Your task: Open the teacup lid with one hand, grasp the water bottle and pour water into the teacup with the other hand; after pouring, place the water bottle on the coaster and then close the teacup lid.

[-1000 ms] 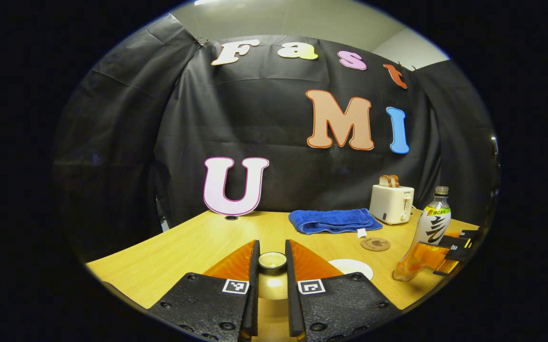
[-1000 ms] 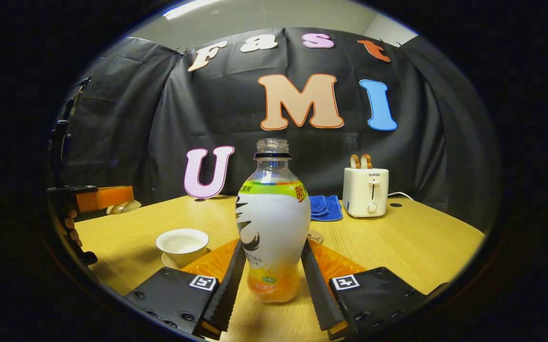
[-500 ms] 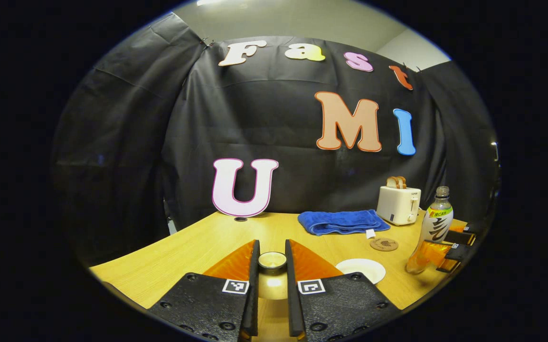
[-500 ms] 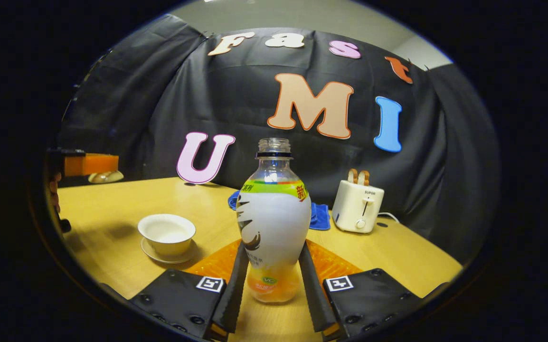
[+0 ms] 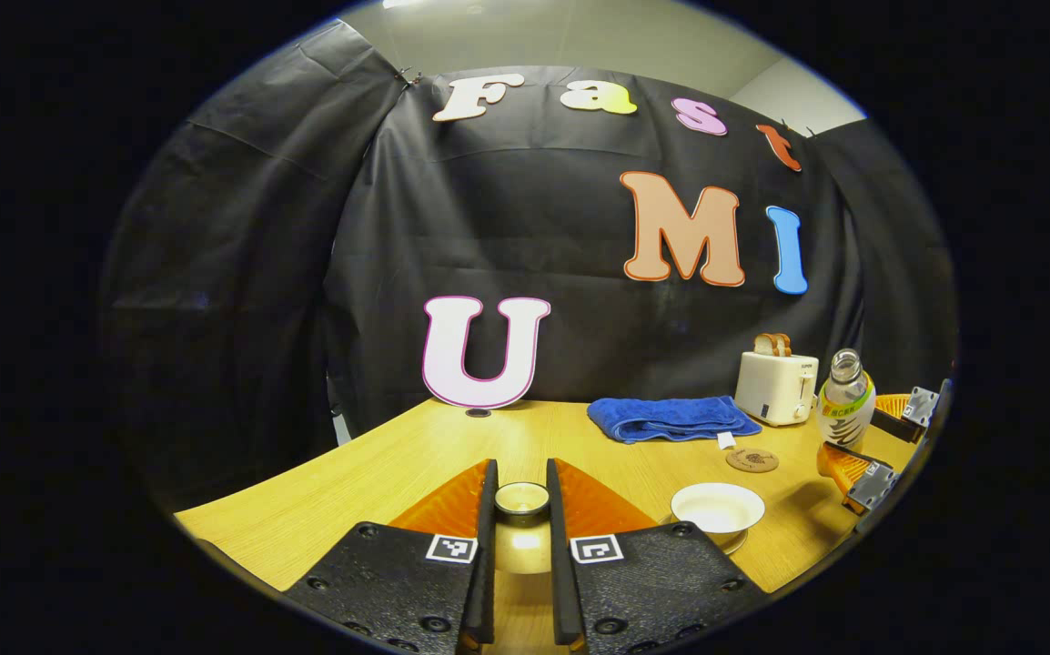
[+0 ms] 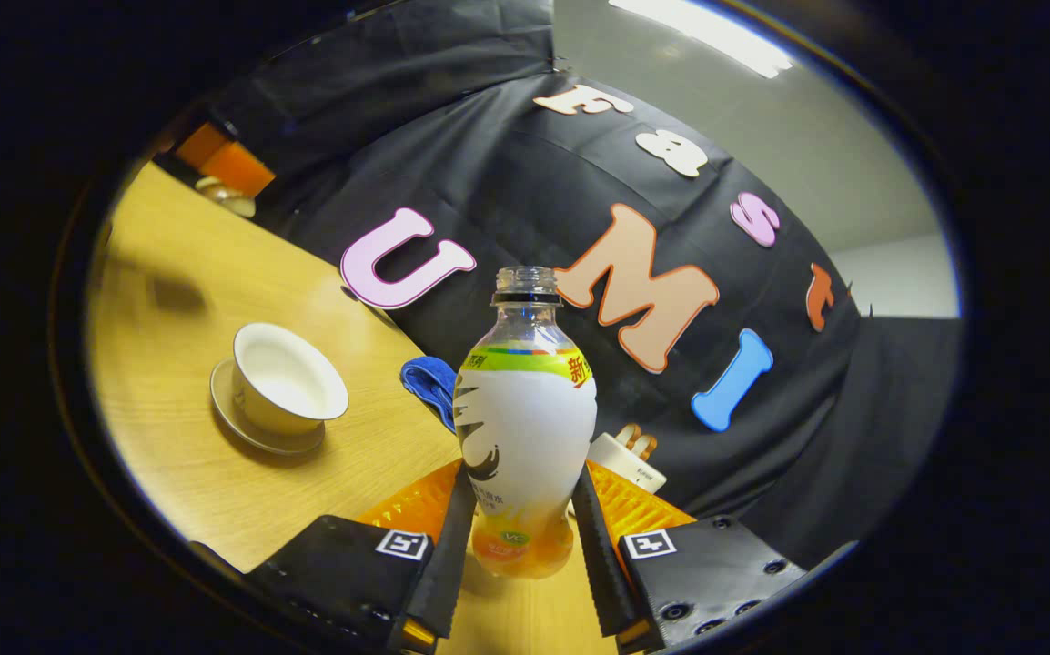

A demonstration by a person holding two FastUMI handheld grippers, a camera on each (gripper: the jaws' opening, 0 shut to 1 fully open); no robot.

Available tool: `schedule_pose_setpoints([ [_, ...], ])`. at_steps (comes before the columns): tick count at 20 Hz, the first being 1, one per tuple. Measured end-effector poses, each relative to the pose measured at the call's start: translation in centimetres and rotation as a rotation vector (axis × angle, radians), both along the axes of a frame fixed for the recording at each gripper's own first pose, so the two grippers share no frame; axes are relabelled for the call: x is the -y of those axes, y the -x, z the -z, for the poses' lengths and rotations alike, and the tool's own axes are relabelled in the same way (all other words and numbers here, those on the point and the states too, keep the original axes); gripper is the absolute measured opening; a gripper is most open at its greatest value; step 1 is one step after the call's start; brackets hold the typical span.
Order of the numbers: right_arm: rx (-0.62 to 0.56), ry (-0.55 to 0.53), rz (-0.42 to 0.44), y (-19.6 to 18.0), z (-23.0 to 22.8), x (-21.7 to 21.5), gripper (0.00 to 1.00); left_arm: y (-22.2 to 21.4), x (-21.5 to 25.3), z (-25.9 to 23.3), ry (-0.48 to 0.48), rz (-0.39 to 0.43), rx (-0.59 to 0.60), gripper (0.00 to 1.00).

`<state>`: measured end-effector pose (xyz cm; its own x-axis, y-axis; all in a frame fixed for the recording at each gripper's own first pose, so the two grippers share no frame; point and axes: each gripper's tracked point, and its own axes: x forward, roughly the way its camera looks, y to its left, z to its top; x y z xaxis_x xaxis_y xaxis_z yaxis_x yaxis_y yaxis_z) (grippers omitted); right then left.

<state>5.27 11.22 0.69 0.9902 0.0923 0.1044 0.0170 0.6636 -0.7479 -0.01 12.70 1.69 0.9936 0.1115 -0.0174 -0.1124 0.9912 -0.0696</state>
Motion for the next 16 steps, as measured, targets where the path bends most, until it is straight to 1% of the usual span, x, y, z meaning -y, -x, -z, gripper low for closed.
schedule_pose_setpoints([
  [3, 0.01, 0.114, -0.016, -0.4, 0.3, -1.0, 0.64, 0.3, -1.2, -0.5, -0.014, -0.017, 0.016, 0.23],
  [9, 0.074, 0.438, -0.051, -0.3, 0.6, -2.3, 0.62, 0.4, -1.8, -0.9, -0.028, -0.018, 0.035, 0.23],
  [16, 0.104, 0.659, -0.086, -0.5, 0.9, -3.0, 0.63, 0.8, -1.9, -0.7, -0.025, -0.012, 0.028, 0.23],
])
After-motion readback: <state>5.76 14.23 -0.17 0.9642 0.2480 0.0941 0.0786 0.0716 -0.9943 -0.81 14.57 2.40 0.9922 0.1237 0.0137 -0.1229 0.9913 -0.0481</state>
